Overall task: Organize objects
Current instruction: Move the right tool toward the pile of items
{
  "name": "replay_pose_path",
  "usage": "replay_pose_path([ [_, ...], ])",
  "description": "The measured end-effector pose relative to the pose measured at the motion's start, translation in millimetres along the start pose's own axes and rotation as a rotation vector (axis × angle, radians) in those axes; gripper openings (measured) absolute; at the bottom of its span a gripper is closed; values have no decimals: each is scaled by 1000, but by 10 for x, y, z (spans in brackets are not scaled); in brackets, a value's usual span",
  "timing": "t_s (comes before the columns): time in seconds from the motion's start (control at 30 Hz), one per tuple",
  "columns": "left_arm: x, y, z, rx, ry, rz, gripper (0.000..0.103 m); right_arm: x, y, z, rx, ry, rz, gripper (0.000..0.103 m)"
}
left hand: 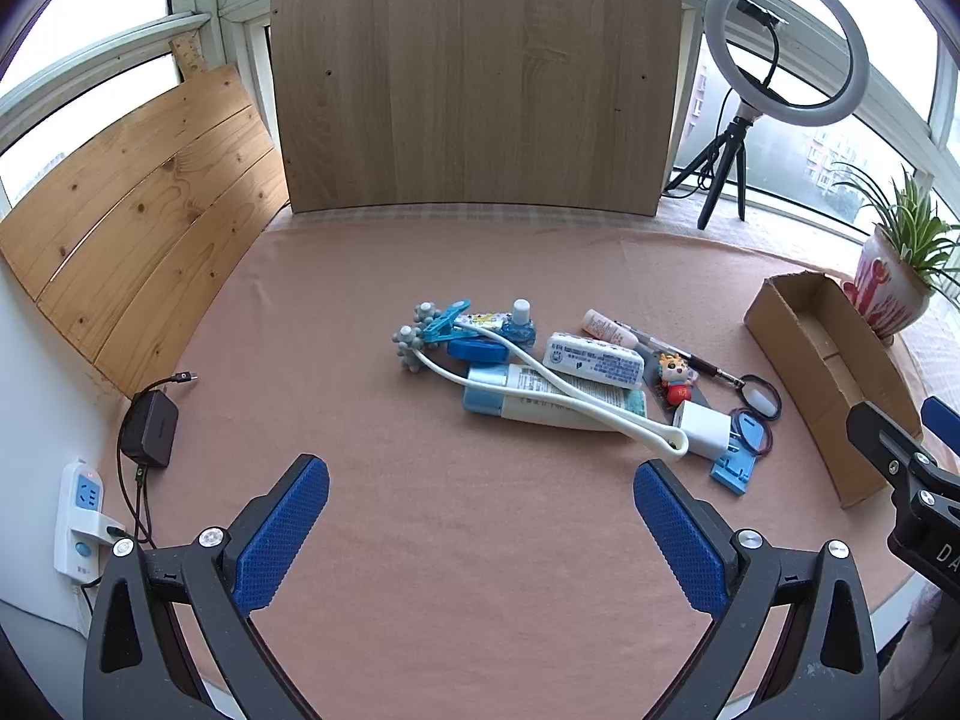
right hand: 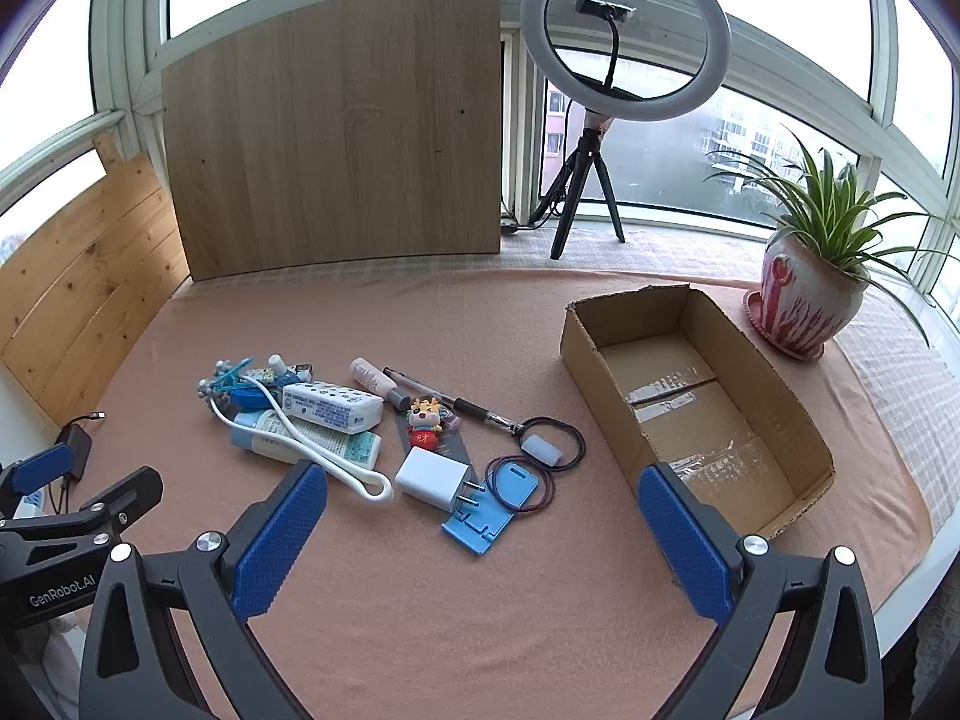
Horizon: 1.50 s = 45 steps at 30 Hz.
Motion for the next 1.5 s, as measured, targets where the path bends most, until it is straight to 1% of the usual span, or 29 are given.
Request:
replay_pose_path([
  [0.37,-29,-35,41,-6,-2,-1,103,7,-15,26,-2,-1,-1,102],
  [0.9,-66,6,119,-18,-5,-2,103,53,10,76,-16,-7,17,102],
  [1.5,-101,3,248,-40,-12,-1,103,132,44,199,-54,-26,28,102],
])
Point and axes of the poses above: each gripper's, at about its wrist camera, not at the fingertips, and z roughly the way its jaws point, x to its right, y to its underside, the point moved 1 cm from there along z, roughly the way its jaws point, and after that the axes turned 1 degree about -y, right-handed, at the moved point
